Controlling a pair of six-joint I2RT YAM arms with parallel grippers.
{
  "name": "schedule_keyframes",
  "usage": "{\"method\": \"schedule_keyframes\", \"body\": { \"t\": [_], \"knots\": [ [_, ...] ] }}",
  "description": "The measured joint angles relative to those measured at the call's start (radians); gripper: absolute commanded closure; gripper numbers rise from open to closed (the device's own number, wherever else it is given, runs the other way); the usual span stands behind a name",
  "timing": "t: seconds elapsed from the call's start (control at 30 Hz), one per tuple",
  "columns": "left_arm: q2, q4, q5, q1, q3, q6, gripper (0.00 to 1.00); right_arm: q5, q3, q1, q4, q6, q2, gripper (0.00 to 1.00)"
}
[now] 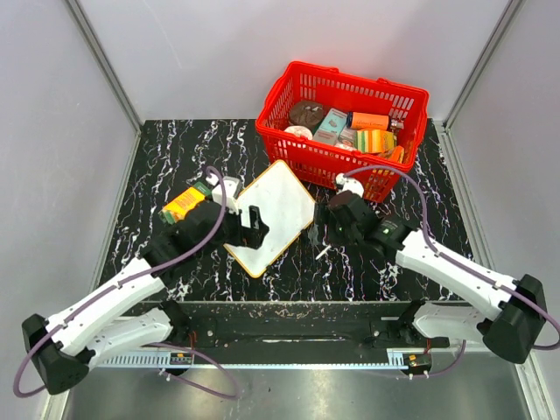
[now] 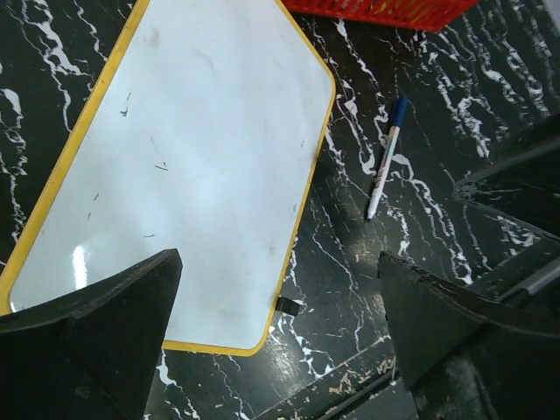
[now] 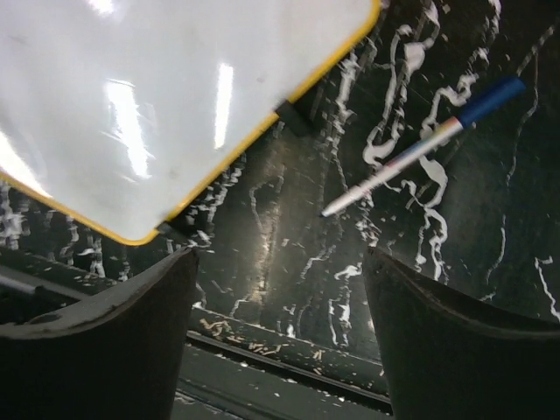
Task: Write a sentence on the whiteboard
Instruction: Pick up the whiteboard marker without the cap from the center of the board.
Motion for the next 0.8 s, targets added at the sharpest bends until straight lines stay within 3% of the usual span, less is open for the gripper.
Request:
{"method": "schedule_keyframes", "body": {
  "t": [0.23, 0.5, 0.53, 0.67, 0.77, 0.8],
  "knots": [
    [0.010, 0.014, -0.223, -0.208, 0.000, 0.018, 0.01, 0.107, -0.075, -0.002, -0.019, 0.024, 0.101, 0.22],
    [0.058, 0.074, -0.328, -0.278, 0.000, 0.034, 0.01, 0.071, -0.092, -0.110, 0.028, 0.022, 0.247, 0.25],
    [0.068, 0.078, -0.336, -0.286, 0.000, 0.038, 0.01, 0.057, -0.102, -0.137, 0.042, 0.021, 0.250, 0.30],
    [0.082, 0.089, -0.346, -0.307, -0.007, 0.048, 0.01, 0.010, -0.124, -0.218, 0.082, 0.014, 0.270, 0.32],
    [0.078, 0.113, -0.345, -0.315, -0.023, 0.051, 0.01, -0.014, -0.121, -0.232, 0.111, 0.000, 0.319, 0.47],
    [0.077, 0.120, -0.345, -0.315, -0.029, 0.051, 0.01, -0.024, -0.117, -0.233, 0.121, -0.003, 0.346, 0.48]
  ]
}}
